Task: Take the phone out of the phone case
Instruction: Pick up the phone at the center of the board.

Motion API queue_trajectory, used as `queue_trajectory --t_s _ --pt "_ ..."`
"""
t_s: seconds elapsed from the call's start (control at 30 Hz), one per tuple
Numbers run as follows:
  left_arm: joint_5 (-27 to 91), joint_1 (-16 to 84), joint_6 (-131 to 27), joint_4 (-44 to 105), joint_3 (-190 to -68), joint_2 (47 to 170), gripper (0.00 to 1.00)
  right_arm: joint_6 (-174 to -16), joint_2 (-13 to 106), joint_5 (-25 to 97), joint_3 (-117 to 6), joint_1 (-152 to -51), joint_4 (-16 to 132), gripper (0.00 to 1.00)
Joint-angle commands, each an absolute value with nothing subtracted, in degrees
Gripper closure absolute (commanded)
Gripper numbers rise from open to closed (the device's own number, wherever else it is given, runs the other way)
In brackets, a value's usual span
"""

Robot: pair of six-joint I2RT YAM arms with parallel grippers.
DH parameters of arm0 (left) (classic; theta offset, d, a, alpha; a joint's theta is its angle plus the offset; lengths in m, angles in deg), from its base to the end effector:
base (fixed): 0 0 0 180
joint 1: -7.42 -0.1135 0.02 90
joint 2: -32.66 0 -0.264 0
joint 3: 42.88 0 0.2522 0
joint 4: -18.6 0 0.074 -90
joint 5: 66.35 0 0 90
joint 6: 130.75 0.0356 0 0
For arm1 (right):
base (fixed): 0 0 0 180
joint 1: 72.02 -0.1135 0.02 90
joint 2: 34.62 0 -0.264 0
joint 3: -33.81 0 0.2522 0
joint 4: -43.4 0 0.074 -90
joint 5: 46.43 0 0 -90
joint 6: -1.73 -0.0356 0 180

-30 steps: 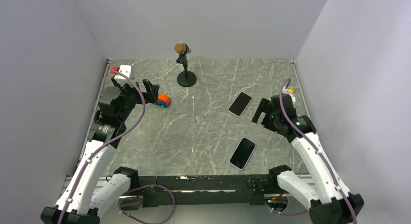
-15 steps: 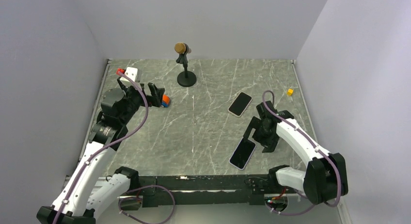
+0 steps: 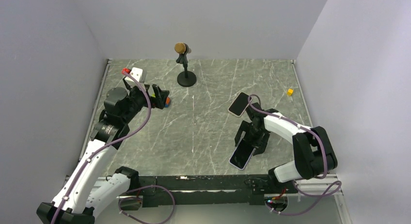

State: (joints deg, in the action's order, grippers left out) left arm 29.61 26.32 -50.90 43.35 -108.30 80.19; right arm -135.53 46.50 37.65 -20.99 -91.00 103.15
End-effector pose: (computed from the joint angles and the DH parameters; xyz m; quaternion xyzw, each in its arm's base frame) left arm 0.1789 -0.0652 0.3726 0.0914 0.7423 -0.2038 0.6317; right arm 0.2000 0.0727 0.1534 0.2421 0.9683 0.0619 0.0005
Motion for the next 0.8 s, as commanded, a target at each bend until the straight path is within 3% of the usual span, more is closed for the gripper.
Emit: queue_trajectory --t_s 0.0,0.2,0.37,0.5,0.67,0.73,0.77 --pt "31.51 26.89 -50.61 41.17 -108.21 80.37 0.02 -137.36 48.99 36.04 -20.72 -93.06 99.51 0.0" --pt "31.66 27.42 -50.79 41.48 -108.37 80.94 0.02 -140.08 52.44 38.21 -20.29 -94.71 99.36 0.01" --pt "31.11 30.16 -51.82 43.17 -109.27 82.76 0.02 -140.12 52.4 40.26 -19.51 -96.56 97.14 0.19" --pt "30.64 34.09 -55.9 48.18 -111.86 86.01 0.01 -136.98 50.0 39.74 -19.11 -97.95 93.19 0.4" --pt "40.18 34.92 -67.92 45.45 -107.21 87.86 0.01 -132.48 42.32 38.4 -17.29 -103.1 80.84 0.74" --pt "43.59 35.52 -73.05 41.19 -103.7 88.34 0.01 -129.79 40.0 39.11 -16.86 -106.64 75.3 0.95" --pt "45.19 35.91 -75.58 38.61 -101.84 88.86 0.01 -128.67 39.69 39.16 -16.92 -107.9 73.45 1.0"
